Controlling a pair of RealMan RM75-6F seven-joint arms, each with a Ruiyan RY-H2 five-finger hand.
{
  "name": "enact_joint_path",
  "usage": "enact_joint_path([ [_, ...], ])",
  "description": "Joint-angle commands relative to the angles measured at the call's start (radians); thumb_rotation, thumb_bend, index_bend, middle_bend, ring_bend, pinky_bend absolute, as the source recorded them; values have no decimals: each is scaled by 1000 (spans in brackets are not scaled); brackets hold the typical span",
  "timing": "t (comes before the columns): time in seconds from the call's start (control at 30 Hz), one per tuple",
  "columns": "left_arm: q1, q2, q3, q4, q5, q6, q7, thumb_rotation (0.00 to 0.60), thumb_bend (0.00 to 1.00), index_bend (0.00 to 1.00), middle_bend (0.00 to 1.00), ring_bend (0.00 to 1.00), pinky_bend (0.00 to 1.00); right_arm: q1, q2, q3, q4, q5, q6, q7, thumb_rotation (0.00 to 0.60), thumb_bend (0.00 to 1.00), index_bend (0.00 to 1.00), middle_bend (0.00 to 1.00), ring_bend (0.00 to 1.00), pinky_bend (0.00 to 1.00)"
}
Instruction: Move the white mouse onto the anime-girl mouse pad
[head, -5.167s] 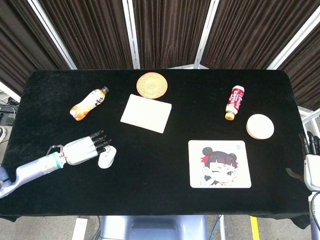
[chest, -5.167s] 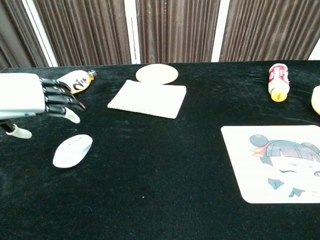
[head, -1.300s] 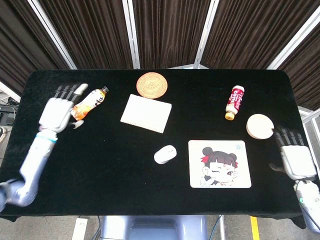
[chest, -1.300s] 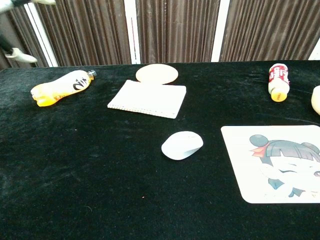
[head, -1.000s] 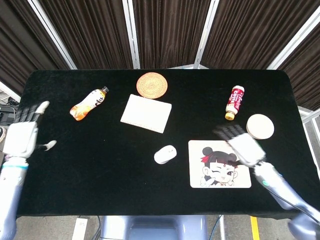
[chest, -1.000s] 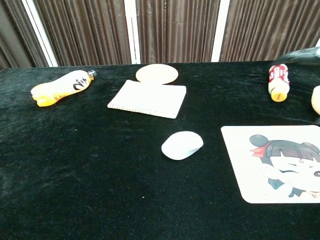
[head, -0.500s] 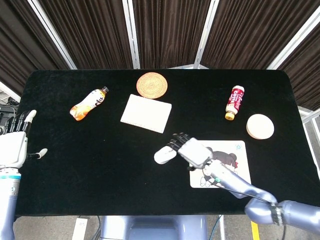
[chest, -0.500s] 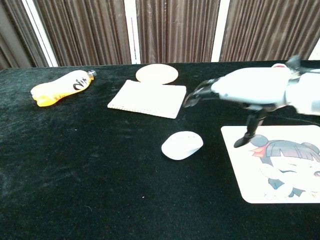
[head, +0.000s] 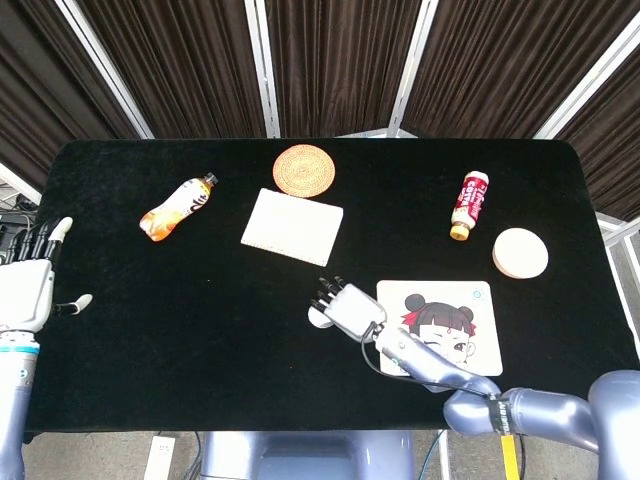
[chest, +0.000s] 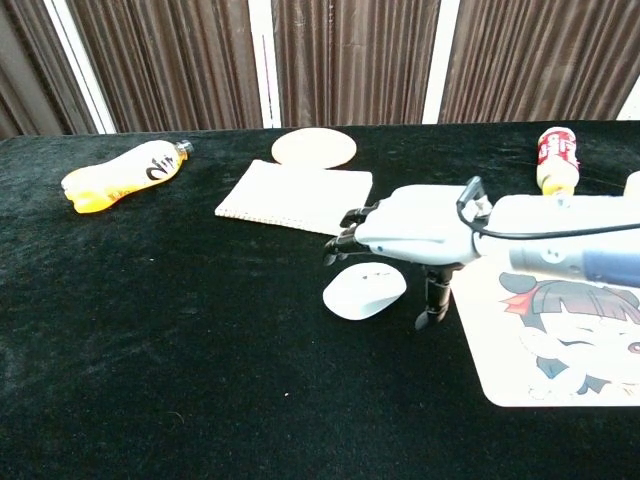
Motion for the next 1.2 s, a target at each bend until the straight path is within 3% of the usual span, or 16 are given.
enact_joint_path([
  [0.03, 2, 2, -2, 5, 1, -7, -5, 600, 0, 0, 0, 0, 0, 14, -25, -6, 20, 32, 13, -30, 600, 0, 140, 179, 22, 186],
  [0.2, 4, 2, -6, 16, 2, -25, -15, 600, 0, 0, 0, 0, 0, 33, -62, -13, 53, 74, 21, -73, 600, 0, 141, 190, 28, 204],
  [0.4, 10, 7, -13, 30, 0, -46, -37, 600, 0, 0, 0, 0, 0, 55, -116, -28, 111, 118, 29, -101, 600, 44, 196, 274, 106, 308],
  [0.63, 15, 12, -22, 36, 0, -58, -51, 600, 0, 0, 0, 0, 0, 63, -131, -41, 134, 63, 37, -38, 600, 289, 400, 475, 300, 489],
  [0.77, 16, 13, -27, 42, -1, -68, -58, 600, 0, 0, 0, 0, 0, 67, -110, -57, 120, -56, 64, 53, 600, 390, 428, 498, 324, 508],
  [0.97, 15, 10, -32, 56, -13, -87, -58, 600, 0, 0, 0, 0, 0, 91, 56, -112, 38, -295, 114, 212, 600, 472, 429, 499, 327, 508],
  [1.07, 15, 4, -34, 60, -15, -88, -47, 600, 0, 0, 0, 0, 0, 112, 148, -158, 25, -422, 142, 295, 600, 519, 431, 502, 330, 508],
  [1.2, 12, -12, -36, 64, -20, -83, -17, 600, 0, 0, 0, 0, 0, 181, 252, -274, 110, -696, 228, 420, 600, 599, 432, 503, 331, 508],
])
